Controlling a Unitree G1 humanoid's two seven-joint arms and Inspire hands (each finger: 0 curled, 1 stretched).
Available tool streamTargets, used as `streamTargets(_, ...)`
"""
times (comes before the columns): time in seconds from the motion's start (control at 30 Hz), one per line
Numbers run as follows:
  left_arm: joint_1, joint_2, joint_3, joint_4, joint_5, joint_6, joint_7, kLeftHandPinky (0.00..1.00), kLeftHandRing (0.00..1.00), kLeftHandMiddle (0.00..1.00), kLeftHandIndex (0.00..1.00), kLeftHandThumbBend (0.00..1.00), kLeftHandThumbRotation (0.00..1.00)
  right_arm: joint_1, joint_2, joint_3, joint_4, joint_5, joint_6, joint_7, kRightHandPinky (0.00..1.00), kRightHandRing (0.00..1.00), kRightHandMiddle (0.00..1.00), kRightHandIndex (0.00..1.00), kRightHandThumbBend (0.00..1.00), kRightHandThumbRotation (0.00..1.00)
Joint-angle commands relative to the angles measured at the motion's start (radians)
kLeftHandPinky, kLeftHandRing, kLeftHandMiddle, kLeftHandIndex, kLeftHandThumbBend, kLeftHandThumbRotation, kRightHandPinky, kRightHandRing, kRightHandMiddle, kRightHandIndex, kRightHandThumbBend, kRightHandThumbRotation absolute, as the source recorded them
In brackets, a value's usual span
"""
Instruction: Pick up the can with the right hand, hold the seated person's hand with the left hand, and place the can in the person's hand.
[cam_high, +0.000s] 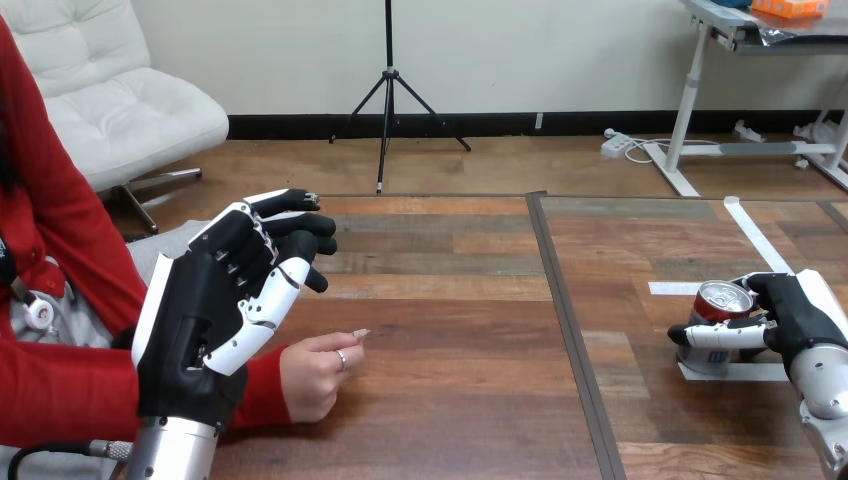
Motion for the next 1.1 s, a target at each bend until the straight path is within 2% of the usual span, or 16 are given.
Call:
streamTargets(0.0,-0.056,0.011,0.016,-0.031,0.01,-0.007,0.003,0.42,0.59,0.6,0.63,0.36,0.34,-0.029,0.023,0.003,0.0,0.002,0.0,-0.02,0.45,0.47,0.49,0.49,0.84,0.0)
streamTargets(0.7,-0.059,0.015,0.025,-0.018,0.011,-0.023,-0.005,0.41,0.59,0.59,0.63,0.36,0.34,-0.026,0.024,0.002,-0.004,0.003,-0.037,-0.04,0.4,0.43,0.46,0.44,0.88,0.0)
streamTargets(1.07,-0.055,0.012,0.027,-0.027,0.017,-0.016,-0.003,0.41,0.59,0.59,0.63,0.35,0.34,-0.03,0.013,0.012,-0.013,-0.009,-0.08,-0.048,0.4,0.42,0.44,0.44,0.89,0.0)
